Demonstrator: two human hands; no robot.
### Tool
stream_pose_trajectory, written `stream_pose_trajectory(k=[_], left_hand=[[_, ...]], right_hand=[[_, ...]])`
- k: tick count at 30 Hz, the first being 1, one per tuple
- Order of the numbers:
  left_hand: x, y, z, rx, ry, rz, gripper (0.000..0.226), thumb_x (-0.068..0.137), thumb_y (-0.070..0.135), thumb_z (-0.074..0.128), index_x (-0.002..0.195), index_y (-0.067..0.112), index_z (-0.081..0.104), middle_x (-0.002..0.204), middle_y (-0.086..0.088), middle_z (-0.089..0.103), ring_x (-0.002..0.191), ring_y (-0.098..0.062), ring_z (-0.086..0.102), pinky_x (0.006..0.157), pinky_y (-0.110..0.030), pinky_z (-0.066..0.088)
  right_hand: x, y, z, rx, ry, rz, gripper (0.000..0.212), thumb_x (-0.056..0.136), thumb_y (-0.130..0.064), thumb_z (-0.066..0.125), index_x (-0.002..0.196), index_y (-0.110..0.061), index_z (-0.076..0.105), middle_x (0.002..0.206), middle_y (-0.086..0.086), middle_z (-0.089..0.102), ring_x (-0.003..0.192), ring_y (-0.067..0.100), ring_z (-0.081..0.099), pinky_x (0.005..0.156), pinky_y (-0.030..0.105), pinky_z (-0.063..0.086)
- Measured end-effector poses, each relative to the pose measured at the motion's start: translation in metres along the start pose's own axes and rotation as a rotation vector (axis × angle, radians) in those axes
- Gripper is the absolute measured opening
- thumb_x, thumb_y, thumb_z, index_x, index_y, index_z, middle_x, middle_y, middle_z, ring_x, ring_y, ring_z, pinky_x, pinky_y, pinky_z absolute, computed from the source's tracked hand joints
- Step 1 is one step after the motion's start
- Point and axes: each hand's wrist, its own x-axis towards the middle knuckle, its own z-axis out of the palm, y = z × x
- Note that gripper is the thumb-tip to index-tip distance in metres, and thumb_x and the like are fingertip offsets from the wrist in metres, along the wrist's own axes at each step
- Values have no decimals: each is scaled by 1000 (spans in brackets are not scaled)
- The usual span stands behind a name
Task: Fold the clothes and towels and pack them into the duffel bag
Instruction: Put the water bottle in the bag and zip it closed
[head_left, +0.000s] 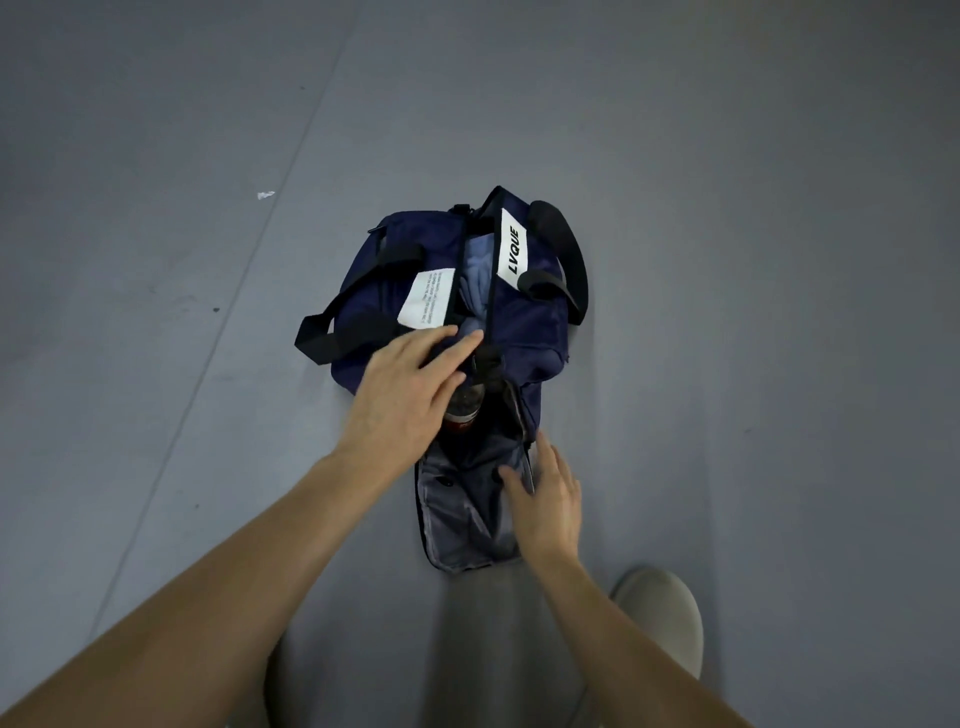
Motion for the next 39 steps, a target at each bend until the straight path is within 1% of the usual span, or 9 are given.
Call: stream_pose_trajectory(k=[5, 10, 13, 17, 20, 22, 27, 30, 39], left_hand=[[-1, 2, 1, -5, -109, -50, 51, 98, 42, 51, 148, 28, 48, 135, 0, 59, 125, -23, 52, 107, -44, 41], [14, 6, -11, -128, -102, -150, 37, 97, 42, 58, 131, 30, 60, 118, 8, 67, 107, -19, 56, 98, -37, 42], [13, 7, -14, -169, -34, -112, 44, 96, 49, 55, 136, 32, 56, 123, 9, 64, 115, -17, 53, 102, -42, 43], [12, -8, -15, -227, 34, -371, 67, 96, 67, 31, 153, 34, 36, 153, 2, 43, 146, -23, 31, 119, -49, 29], [1, -6, -12, -215, -117, -491, 83, 86, 80, 25, 158, 38, 20, 166, -2, 18, 154, -27, 9, 123, -51, 19], [-14, 3, -9, -207, -159, -482, 82, 87, 79, 36, 157, 36, 24, 165, -1, 19, 153, -26, 13, 122, -48, 24], [-29, 9, -13, -149, 0, -408, 27, 98, 24, 62, 124, 20, 65, 121, 3, 65, 104, -19, 65, 83, -28, 51], [-32, 15, -27, -136, 23, -334, 4, 97, 19, 64, 99, 22, 68, 92, 9, 65, 78, -10, 62, 66, -24, 49], [-75, 24, -59, -18, -284, -21, 3, 95, 30, 60, 93, 28, 62, 92, 12, 55, 70, -12, 59, 57, -30, 49]], right_hand=[[-8, 37, -5, -19, -269, 243, 78, 95, -36, 62, 157, -37, 14, 148, -2, 50, 130, 26, 52, 102, 38, 45], [-2, 27, -13, -47, -349, 239, 39, 95, -27, 52, 133, -38, 48, 103, -2, 67, 97, 24, 63, 87, 40, 53], [5, 5, -34, -164, -405, 168, 40, 96, -26, 54, 136, -29, 49, 119, 2, 66, 110, 26, 61, 91, 36, 50], [36, -64, -82, -19, 194, -263, 63, 95, -27, 61, 152, -28, 34, 142, -1, 49, 130, 18, 47, 106, 36, 42], [58, -113, -86, -416, -88, -455, 81, 92, -48, 61, 158, -33, 17, 165, 4, 18, 150, 28, 17, 121, 42, 22], [57, -125, -78, -624, -191, -433, 72, 96, -53, 51, 158, -33, 20, 165, 5, 19, 152, 34, 12, 124, 46, 15], [43, -124, -85, -603, -92, -459, 44, 104, -22, 42, 148, -29, 47, 151, -3, 49, 146, 31, 33, 118, 41, 29], [28, -116, -93, -637, -95, -466, 44, 104, -18, 41, 145, -30, 50, 146, -5, 54, 144, 28, 37, 115, 38, 32], [-29, -100, -131, -904, -410, -589, 34, 101, -25, 40, 119, -25, 68, 115, 7, 67, 116, 28, 57, 97, 38, 44]])
